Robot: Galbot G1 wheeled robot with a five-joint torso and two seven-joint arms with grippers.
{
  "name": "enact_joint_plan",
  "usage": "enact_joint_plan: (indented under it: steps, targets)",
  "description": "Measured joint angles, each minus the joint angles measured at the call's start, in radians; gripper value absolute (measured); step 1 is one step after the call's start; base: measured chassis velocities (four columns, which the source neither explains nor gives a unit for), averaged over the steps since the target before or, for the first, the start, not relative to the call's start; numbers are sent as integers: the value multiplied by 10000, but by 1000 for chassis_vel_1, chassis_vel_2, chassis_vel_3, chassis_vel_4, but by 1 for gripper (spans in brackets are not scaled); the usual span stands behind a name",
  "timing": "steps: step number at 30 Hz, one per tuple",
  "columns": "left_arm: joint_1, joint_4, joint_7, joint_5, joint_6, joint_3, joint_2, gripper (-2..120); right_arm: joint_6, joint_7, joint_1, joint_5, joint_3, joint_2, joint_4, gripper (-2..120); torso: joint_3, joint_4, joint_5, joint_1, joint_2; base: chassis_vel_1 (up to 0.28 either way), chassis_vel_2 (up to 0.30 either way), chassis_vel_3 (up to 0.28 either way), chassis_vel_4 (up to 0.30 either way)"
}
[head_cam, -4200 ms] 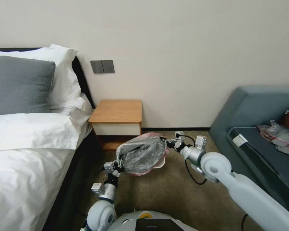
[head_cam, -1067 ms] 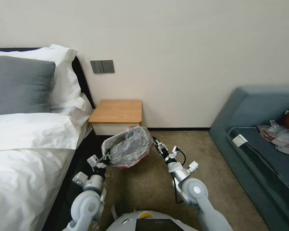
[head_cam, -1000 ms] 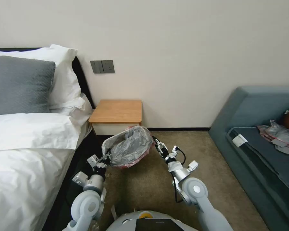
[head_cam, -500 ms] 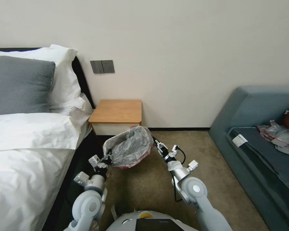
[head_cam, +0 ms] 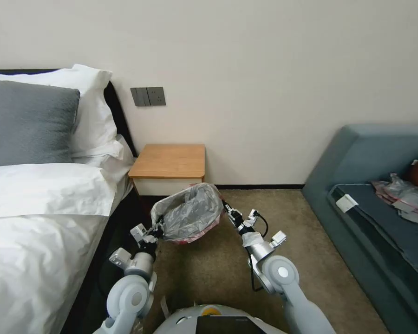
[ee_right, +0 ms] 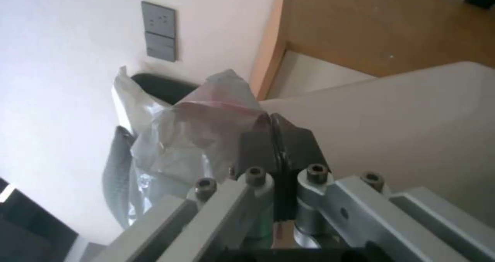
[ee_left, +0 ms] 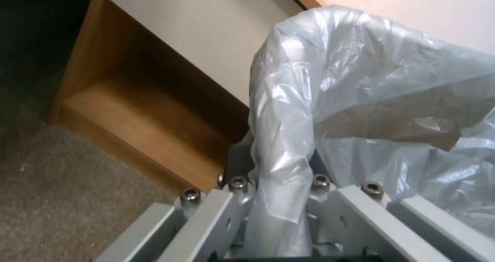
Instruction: Pick up the garbage bag from the table and place it over the trash can.
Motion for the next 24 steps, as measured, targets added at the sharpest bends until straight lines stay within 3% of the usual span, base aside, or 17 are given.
enact_joint_plan:
  steps: [11,24]
  targets:
    - [169,-263,56,-122,28,11,14,4,132,70,465,-2236,-196,-243,-1013,0,0,0,1,0,0,0,0,0,0]
    - [295,-419,145,-298,42,-71,42,4,204,-198,858,-3101,-245,-276,-1813,0,0,0,1,0,0,0,0,0,0]
